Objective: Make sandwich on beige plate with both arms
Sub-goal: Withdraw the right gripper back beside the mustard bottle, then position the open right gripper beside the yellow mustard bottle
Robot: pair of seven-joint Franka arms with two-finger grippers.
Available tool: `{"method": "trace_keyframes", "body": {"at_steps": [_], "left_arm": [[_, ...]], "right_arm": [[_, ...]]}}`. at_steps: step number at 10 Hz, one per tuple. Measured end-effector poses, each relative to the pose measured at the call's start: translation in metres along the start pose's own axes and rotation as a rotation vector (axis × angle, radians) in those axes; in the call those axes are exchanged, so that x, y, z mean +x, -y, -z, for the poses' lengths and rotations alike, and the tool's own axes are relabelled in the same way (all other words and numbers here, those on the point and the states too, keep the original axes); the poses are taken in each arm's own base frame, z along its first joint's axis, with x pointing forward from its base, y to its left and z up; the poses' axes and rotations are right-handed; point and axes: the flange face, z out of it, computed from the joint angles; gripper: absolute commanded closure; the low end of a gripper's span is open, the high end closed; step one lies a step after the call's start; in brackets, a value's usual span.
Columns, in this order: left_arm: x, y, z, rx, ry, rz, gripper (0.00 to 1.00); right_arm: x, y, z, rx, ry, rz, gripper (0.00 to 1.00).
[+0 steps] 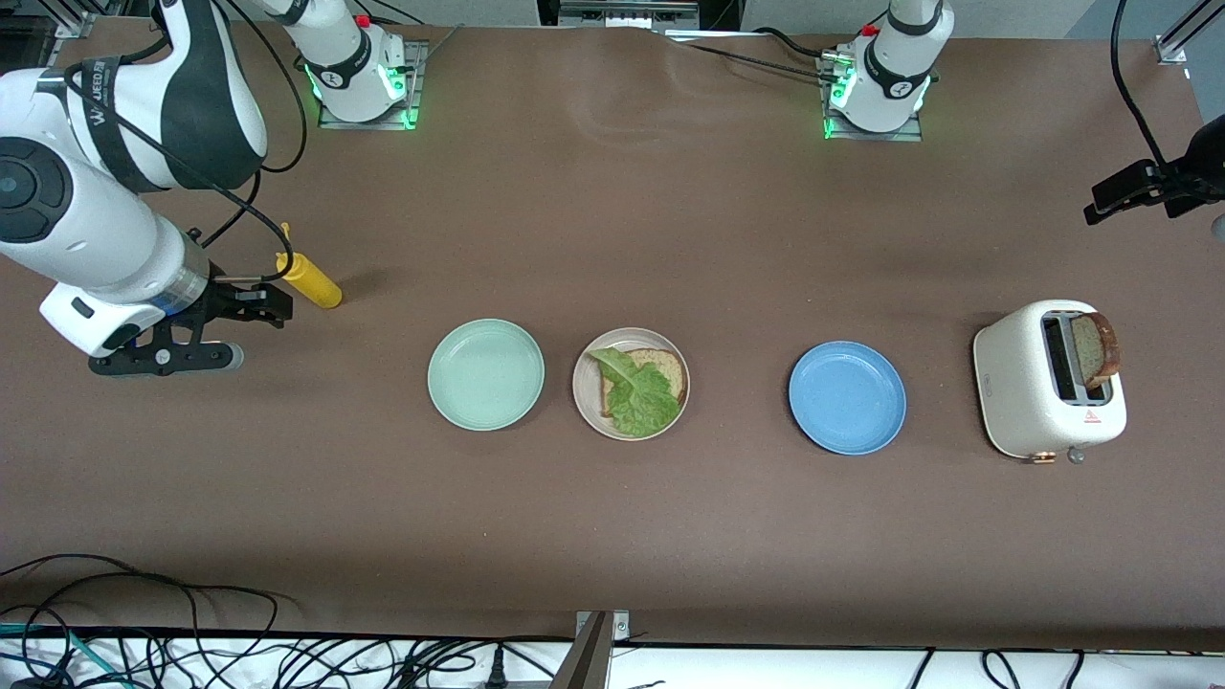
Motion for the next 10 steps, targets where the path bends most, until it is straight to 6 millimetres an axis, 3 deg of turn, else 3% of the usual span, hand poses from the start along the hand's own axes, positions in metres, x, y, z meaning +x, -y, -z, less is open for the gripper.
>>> {"method": "trace_keyframes", "body": {"at_steps": [5, 10], "left_arm": [[0.000, 0.000, 0.000, 0.000, 0.000, 0.001, 0.00], [0.000, 0.001, 0.000, 0.000, 0.000, 0.001, 0.00]], "right_arm": [[-0.013, -0.039, -0.012, 0.052, 0.035, -0.053, 0.00], [-0.013, -0.039, -0.016, 0.062, 0.034, -0.052, 0.00]]}}
